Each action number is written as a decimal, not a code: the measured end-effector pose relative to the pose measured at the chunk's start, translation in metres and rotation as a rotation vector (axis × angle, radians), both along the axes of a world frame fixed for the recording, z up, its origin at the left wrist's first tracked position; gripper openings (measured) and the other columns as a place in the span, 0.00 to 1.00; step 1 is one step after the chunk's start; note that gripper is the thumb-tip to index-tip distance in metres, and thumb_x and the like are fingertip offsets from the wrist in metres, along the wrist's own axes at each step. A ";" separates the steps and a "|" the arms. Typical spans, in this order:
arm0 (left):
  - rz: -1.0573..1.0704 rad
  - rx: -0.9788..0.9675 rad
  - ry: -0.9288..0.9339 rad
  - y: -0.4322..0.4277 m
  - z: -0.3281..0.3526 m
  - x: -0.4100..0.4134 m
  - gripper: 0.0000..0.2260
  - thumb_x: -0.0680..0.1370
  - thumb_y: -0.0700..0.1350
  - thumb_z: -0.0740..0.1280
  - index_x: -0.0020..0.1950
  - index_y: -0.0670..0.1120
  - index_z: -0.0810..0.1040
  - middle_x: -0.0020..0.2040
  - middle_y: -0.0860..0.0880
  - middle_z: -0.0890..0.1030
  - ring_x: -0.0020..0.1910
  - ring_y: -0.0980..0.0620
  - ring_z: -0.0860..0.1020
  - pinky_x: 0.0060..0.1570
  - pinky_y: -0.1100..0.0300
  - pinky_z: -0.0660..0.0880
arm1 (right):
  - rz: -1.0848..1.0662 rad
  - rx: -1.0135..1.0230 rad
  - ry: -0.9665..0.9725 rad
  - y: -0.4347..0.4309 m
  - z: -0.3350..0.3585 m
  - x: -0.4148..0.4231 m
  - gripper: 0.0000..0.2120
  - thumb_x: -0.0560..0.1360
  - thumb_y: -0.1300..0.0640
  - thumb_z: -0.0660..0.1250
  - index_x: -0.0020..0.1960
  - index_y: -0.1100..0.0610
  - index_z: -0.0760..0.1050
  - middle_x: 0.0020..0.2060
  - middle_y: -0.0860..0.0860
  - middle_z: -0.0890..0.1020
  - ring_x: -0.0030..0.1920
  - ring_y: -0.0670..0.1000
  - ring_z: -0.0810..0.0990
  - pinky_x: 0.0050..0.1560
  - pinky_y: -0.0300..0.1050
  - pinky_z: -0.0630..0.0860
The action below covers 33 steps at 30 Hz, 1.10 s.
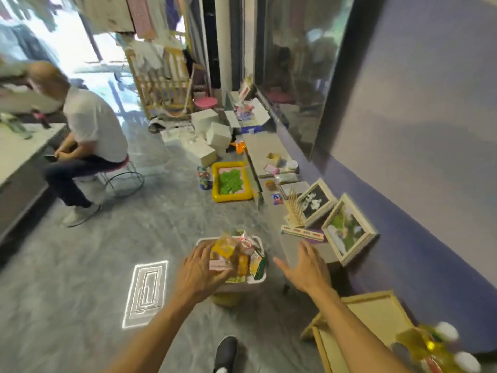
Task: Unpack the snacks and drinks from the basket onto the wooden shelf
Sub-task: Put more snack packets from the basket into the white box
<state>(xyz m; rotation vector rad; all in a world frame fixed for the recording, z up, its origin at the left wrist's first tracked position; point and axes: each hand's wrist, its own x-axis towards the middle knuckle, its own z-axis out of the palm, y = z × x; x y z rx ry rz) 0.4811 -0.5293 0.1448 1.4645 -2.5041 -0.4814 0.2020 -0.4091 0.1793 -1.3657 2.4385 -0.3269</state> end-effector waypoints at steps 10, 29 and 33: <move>0.152 0.211 -0.082 -0.050 -0.059 0.042 0.44 0.73 0.79 0.61 0.79 0.50 0.67 0.76 0.47 0.73 0.73 0.46 0.73 0.73 0.48 0.71 | 0.174 0.162 -0.021 -0.124 -0.076 0.046 0.49 0.75 0.23 0.60 0.83 0.55 0.58 0.81 0.56 0.65 0.78 0.60 0.66 0.74 0.58 0.69; 0.147 0.394 -0.252 -0.305 -0.366 -0.107 0.52 0.67 0.85 0.59 0.80 0.50 0.64 0.76 0.47 0.73 0.75 0.44 0.71 0.71 0.40 0.73 | 0.140 0.400 -0.038 -0.343 -0.401 -0.051 0.54 0.71 0.20 0.63 0.82 0.57 0.57 0.79 0.57 0.66 0.77 0.61 0.65 0.72 0.60 0.72; 0.245 0.459 -0.272 -0.323 -0.437 -0.123 0.58 0.65 0.83 0.65 0.83 0.47 0.56 0.80 0.43 0.68 0.76 0.39 0.70 0.66 0.37 0.76 | 0.163 0.416 -0.022 -0.362 -0.480 -0.059 0.58 0.71 0.21 0.64 0.85 0.57 0.49 0.84 0.59 0.54 0.83 0.64 0.52 0.80 0.63 0.58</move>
